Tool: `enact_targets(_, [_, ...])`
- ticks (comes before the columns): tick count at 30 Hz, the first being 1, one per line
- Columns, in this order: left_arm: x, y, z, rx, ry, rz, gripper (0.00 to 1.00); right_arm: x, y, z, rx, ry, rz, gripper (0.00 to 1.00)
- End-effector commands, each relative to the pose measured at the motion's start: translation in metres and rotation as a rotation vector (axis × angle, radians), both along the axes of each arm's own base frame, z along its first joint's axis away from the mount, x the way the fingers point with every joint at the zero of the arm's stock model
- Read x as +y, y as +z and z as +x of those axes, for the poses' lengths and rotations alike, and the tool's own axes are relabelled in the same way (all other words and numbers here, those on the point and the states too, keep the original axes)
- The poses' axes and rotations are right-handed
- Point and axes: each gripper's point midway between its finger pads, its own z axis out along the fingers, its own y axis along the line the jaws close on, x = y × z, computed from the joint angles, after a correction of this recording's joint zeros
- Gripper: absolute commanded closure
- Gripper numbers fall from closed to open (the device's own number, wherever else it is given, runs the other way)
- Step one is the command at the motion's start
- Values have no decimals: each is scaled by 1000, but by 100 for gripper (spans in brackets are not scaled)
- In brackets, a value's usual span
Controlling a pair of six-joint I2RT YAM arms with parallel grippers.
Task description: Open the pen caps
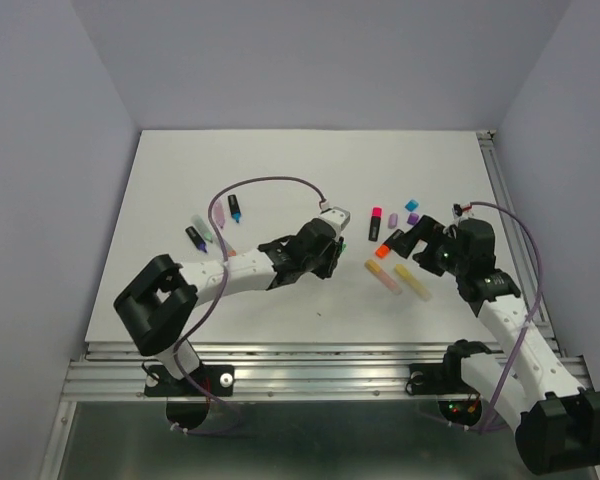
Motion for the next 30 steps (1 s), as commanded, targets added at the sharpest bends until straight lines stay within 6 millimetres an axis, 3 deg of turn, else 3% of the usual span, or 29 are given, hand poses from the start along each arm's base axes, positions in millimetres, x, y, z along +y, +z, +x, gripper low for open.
enact_targets(1, [-12,62,-2,-131,41,-186,100,48,24,-11,-45,168,258,0])
enact_targets(4, [-6,62,-10,-130,46,-190,100,48,28,-4,-49,95,267,0])
enact_targets(7, [-7,65,-21,-124,36,-213,100,61,40,1,-77,102,299,0])
enact_targets(12, [-10,70,-34,-99,24,-264,100,102,41,8,-55,118,277,0])
enact_targets(15, [-9,76,-39,-118,13,-299,100,119,39,14,-45,125,240,0])
enact_targets(17, [-7,75,-41,-120,11,-299,100,128,25,19,-8,130,216,0])
enact_targets(23, [-2,77,-44,-126,13,-305,100,154,30,30,-33,149,246,2])
enact_targets(27, [-1,81,-43,-136,18,-309,100,165,32,33,-45,159,261,10])
enact_targets(30, [-2,83,-43,-138,16,-313,100,169,30,35,-39,160,262,21])
